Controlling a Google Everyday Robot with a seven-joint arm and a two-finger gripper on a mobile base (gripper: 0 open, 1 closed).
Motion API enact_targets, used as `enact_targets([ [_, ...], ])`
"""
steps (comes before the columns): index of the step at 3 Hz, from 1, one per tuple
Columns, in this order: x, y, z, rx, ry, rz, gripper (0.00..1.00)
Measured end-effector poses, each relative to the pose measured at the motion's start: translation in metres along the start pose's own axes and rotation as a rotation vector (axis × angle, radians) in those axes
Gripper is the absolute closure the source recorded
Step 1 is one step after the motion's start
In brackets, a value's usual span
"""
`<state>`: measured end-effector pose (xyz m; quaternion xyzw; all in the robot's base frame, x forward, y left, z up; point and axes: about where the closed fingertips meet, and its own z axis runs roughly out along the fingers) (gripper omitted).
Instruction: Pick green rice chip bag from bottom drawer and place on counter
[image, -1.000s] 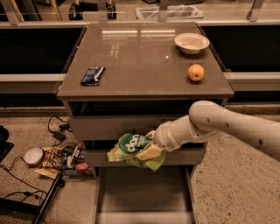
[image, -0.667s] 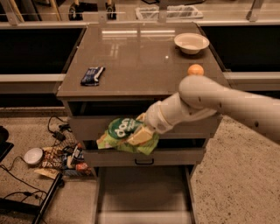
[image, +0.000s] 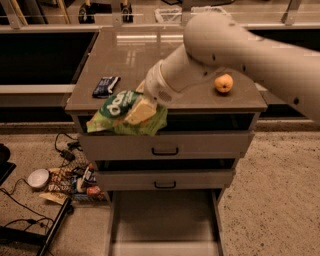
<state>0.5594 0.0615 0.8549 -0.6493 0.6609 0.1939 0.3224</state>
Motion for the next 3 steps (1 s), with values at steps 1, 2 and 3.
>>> enact_targets([
  [1,-0.051,-0.008,-0.033,0.073,0.014,-0.043,1.00],
  [2,-0.079,-0.018,-0.061,0.164,0.017,-0.085,1.00],
  [3,-0.091,-0.032,-0.080,0.236,0.017,-0.118,1.00],
])
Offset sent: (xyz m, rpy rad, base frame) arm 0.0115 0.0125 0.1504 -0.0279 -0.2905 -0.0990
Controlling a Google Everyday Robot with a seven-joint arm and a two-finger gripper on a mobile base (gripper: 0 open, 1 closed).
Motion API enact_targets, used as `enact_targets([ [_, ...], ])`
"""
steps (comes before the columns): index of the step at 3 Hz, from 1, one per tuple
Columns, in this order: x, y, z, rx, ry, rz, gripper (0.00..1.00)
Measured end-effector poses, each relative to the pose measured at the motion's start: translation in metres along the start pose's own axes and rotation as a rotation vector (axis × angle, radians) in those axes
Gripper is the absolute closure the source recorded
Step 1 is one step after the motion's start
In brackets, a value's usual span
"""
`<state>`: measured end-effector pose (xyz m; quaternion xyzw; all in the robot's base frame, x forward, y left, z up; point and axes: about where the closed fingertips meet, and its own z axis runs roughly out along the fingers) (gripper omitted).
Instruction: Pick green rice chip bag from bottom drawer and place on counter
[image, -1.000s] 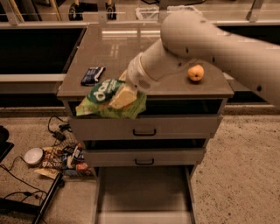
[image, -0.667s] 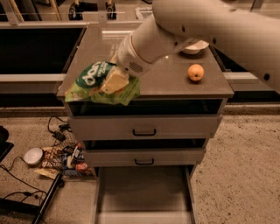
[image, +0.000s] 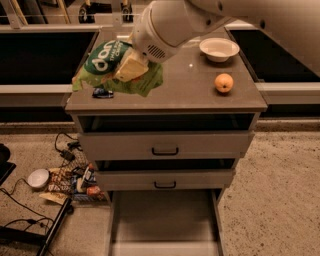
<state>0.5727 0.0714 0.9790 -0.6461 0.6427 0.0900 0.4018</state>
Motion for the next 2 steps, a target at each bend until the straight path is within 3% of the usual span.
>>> enact_targets([
  [1,0.017,-0.048,0.001,0.124,0.014,-0.034,1.00],
  [2,0.038,-0.097,0.012,0.252,0.033,-0.027,1.00],
])
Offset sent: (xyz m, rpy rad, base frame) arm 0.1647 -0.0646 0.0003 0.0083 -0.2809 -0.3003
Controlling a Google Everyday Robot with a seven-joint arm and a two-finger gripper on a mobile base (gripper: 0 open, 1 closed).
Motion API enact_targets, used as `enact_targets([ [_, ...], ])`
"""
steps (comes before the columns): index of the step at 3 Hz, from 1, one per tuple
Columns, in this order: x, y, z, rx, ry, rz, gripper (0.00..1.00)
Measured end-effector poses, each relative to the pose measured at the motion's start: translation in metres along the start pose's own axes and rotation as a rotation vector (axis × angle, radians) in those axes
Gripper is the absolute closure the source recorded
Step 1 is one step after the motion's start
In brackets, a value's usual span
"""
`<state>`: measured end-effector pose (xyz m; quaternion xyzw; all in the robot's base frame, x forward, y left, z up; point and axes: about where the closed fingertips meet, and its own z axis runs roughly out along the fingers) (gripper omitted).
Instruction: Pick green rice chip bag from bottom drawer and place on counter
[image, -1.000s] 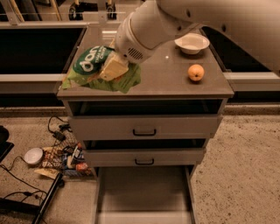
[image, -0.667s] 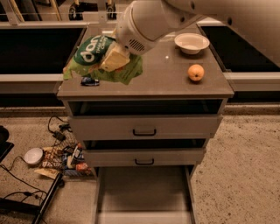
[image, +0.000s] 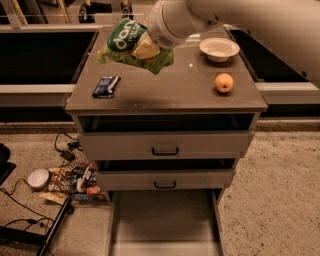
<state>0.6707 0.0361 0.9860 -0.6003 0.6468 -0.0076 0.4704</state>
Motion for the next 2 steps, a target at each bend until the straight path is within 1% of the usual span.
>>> enact_targets([
  [1,-0.004,-0.011,0.008,-0.011,-0.001,-0.016,1.00],
  [2,-0.003,-0.041,0.034,-0.024,0.012,-0.034,1.00],
])
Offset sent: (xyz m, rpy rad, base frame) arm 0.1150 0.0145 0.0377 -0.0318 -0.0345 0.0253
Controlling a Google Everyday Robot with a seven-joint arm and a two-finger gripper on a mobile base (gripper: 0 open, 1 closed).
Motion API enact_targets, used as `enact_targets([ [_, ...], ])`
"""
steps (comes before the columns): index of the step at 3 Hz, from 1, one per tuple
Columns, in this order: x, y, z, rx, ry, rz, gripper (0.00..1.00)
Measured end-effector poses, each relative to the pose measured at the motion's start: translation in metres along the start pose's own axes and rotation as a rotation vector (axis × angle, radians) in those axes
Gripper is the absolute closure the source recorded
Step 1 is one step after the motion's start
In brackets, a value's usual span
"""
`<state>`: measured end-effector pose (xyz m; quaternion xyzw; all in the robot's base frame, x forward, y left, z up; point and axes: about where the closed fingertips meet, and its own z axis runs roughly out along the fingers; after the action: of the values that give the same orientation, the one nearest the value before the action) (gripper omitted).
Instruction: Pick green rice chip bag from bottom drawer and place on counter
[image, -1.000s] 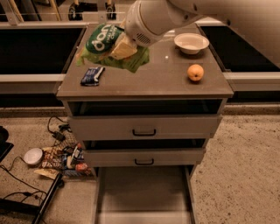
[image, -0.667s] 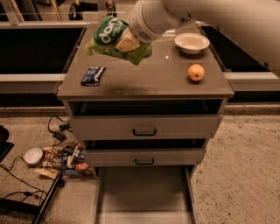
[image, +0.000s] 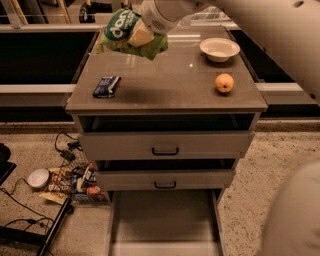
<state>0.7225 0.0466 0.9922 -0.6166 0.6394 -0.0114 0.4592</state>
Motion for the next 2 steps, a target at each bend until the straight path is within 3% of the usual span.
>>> enact_targets([
  [1,0.009,-0.040,0.036,0.014,0.045,0.002,1.00],
  [2,0.019,-0.079,0.066,0.063,0.064,0.009,1.00],
])
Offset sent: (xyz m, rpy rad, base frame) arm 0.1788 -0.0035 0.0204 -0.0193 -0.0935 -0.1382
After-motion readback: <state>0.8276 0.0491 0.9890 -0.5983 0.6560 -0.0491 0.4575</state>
